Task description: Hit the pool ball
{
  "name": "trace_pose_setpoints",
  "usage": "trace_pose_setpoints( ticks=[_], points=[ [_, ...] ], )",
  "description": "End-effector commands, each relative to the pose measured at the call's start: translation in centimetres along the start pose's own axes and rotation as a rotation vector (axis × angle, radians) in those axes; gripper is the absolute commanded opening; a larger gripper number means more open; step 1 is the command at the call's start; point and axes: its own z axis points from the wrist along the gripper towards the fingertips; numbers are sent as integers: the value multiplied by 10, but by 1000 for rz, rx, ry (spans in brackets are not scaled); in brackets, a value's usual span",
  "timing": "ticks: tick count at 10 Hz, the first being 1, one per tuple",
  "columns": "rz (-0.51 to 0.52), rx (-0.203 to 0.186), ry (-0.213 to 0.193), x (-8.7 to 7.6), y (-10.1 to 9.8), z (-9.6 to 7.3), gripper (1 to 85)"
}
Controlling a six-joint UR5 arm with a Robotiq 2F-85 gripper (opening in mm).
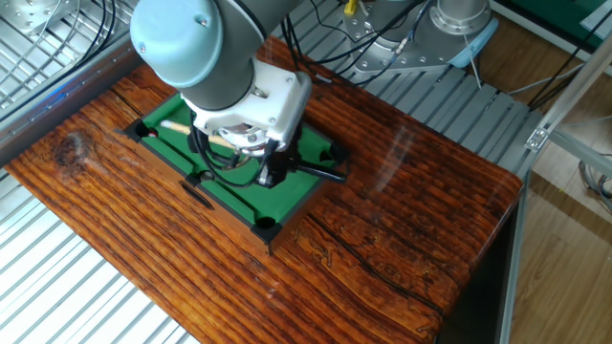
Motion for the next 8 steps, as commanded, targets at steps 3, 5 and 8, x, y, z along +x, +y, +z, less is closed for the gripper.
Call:
trace_pose_setpoints(
  ticks=[3, 5, 8],
  points=[
    [189, 38, -23, -4, -21, 10, 10],
    [128, 57, -17, 0, -46, 12, 10],
    [121, 110, 27, 5, -71, 7, 83]
  ],
)
